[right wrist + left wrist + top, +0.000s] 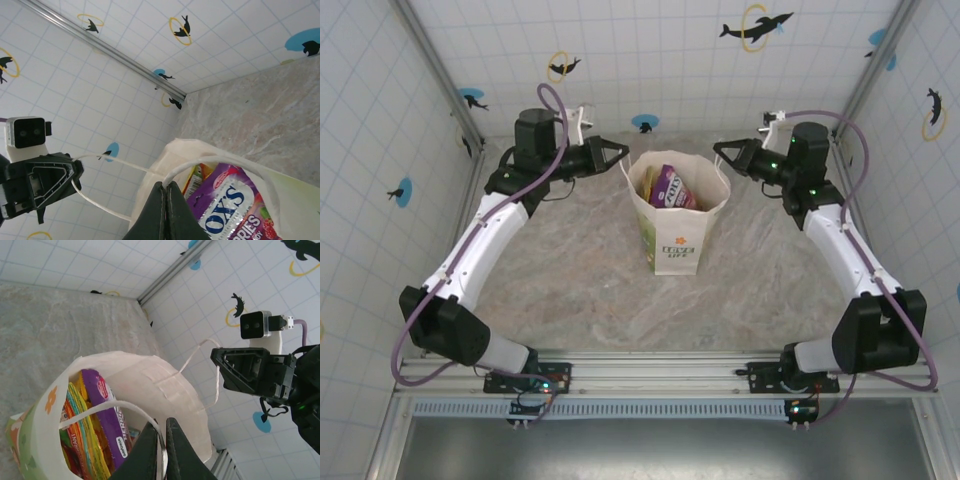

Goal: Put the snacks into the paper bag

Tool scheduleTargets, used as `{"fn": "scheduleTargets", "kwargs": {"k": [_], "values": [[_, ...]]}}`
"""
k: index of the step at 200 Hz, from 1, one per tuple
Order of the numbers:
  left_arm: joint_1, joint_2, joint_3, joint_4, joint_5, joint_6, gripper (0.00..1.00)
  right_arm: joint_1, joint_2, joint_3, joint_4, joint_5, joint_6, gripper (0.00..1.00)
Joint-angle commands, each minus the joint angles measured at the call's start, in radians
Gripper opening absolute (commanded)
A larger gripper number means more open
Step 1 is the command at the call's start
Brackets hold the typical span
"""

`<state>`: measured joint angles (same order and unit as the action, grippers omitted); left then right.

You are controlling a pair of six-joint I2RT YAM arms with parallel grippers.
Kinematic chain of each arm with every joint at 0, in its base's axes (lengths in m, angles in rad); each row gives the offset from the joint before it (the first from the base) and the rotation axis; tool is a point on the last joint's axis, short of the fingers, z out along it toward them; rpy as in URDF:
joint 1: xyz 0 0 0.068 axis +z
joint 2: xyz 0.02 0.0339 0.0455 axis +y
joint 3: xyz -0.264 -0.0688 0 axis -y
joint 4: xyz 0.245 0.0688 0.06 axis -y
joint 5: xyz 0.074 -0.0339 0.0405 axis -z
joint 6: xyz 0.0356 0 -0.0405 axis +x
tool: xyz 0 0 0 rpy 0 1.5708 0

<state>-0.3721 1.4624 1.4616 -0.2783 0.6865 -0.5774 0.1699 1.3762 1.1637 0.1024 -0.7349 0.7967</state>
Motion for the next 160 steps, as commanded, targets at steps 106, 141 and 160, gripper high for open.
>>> {"fn": "scheduleTargets", "kwargs": {"k": [106,141,160], "values": [[0.225,-0.171,-0.055,-0.029,-0.429,0.196,0.98,-0.307,-0.147,0.088,-0.291,0.12,-0.303,0.99],[0.228,-0.325,-0.412,0.214,-0.686,0.256,0.98,-0.327,-0.171,-0.073,-0.268,0.255,-0.39,0.98],[0.228,-0.39,-0.609,0.338,-0.789,0.315,0.98,-0.325,-0.194,-0.219,-0.167,0.309,-0.427,0.98]]}}
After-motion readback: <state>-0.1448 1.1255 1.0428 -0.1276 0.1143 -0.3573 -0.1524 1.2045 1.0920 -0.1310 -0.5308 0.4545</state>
